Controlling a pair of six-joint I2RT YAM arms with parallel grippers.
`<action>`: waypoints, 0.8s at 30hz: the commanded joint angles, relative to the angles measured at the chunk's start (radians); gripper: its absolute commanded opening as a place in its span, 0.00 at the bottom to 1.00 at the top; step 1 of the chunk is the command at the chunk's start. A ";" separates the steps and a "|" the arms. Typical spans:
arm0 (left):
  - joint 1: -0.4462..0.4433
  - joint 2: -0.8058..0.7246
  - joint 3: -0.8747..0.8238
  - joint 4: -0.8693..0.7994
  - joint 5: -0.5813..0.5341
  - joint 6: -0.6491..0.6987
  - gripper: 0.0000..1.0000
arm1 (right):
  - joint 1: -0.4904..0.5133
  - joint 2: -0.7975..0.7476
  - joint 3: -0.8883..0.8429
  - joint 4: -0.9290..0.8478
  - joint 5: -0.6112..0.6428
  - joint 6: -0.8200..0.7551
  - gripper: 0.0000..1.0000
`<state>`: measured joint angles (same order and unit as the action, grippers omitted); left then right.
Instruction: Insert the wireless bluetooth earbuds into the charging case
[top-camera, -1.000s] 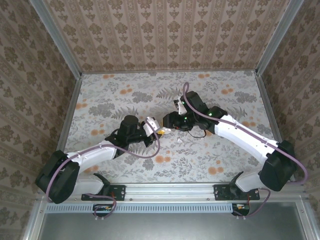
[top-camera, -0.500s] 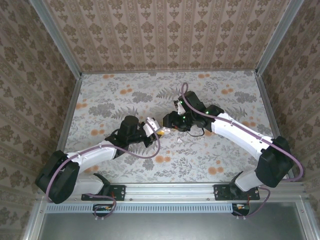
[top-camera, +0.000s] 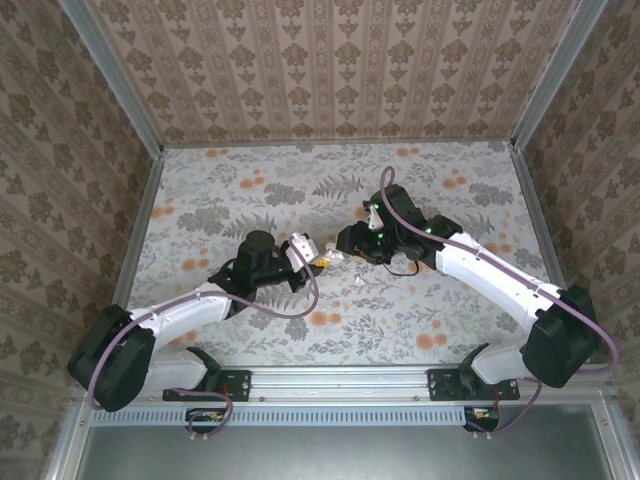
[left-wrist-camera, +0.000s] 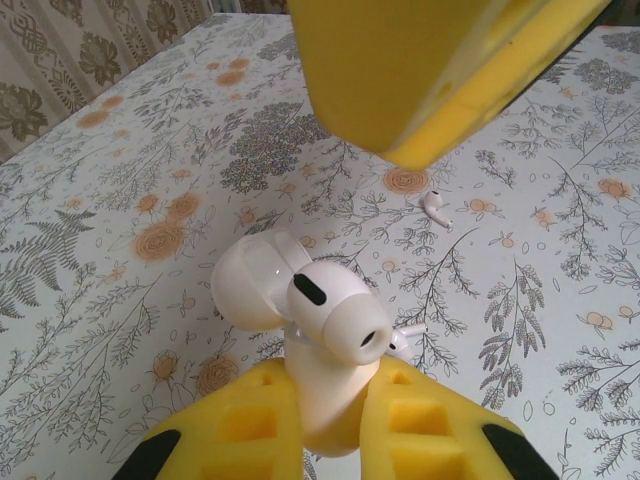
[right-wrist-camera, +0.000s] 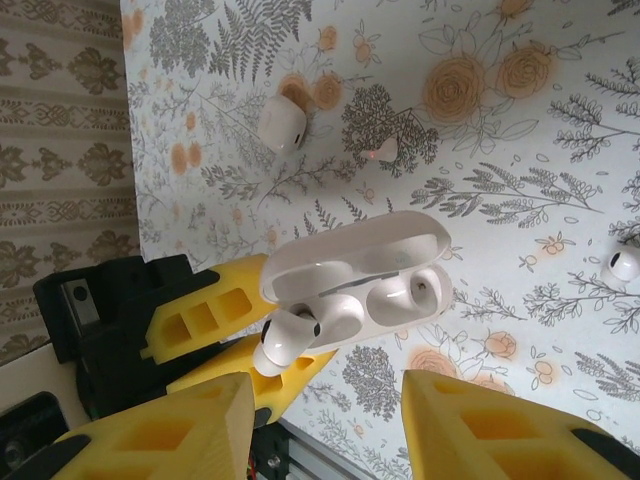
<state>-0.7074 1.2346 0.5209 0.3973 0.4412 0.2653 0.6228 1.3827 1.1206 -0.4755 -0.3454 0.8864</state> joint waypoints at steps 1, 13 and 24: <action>-0.003 -0.012 -0.006 0.023 0.020 -0.008 0.00 | 0.017 0.003 0.035 -0.025 0.017 -0.006 0.44; -0.006 -0.009 -0.004 0.025 0.026 -0.014 0.00 | 0.043 0.100 0.080 -0.035 0.000 -0.041 0.46; -0.006 -0.009 -0.001 0.023 0.028 -0.012 0.00 | 0.051 0.122 0.091 -0.052 0.011 -0.075 0.43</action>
<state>-0.7074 1.2346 0.5209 0.3962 0.4480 0.2649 0.6666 1.4956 1.1790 -0.4843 -0.3458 0.8371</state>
